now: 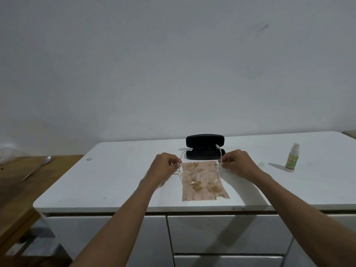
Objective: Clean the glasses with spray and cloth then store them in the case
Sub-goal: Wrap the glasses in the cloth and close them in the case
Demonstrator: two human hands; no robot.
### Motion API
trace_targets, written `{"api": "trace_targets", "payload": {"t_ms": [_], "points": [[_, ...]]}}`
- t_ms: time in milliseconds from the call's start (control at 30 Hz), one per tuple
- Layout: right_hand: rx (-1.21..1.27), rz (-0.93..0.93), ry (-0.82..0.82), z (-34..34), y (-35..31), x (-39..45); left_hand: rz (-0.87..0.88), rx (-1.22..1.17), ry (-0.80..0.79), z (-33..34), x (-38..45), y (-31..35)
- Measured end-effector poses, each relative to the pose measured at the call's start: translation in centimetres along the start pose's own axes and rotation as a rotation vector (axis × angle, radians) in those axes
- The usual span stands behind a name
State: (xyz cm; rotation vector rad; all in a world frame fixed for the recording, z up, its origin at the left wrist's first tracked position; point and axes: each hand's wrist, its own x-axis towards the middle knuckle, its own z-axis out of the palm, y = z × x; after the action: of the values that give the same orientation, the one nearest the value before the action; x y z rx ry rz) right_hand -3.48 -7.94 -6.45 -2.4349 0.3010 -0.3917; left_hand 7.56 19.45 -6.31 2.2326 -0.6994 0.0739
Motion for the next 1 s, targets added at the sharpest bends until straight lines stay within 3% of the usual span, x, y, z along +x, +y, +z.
{"api": "trace_targets", "payload": {"t_ms": [400,567,800,900,1000], "points": [[-0.098,0.066,-0.076,0.8,-1.0,3.0,-0.097,-0.014,-0.123,1.7,3.9,-0.4],[-0.112,0.107,-0.119,0.6,-1.7,3.0,-0.12,-0.135,-0.149,1.8,4.0,-0.4],[0.288,0.159,-0.141,-0.9,-1.9,2.4,-0.192,-0.516,-0.22,-0.3,3.2,0.1],[0.47,0.194,-0.204,-1.4,-1.9,1.9,-0.158,-0.499,-0.254,-1.4,2.5,0.5],[0.499,0.185,-0.308,-1.6,-1.8,1.6,-0.148,-0.479,-0.292,-2.3,2.3,0.4]]}}
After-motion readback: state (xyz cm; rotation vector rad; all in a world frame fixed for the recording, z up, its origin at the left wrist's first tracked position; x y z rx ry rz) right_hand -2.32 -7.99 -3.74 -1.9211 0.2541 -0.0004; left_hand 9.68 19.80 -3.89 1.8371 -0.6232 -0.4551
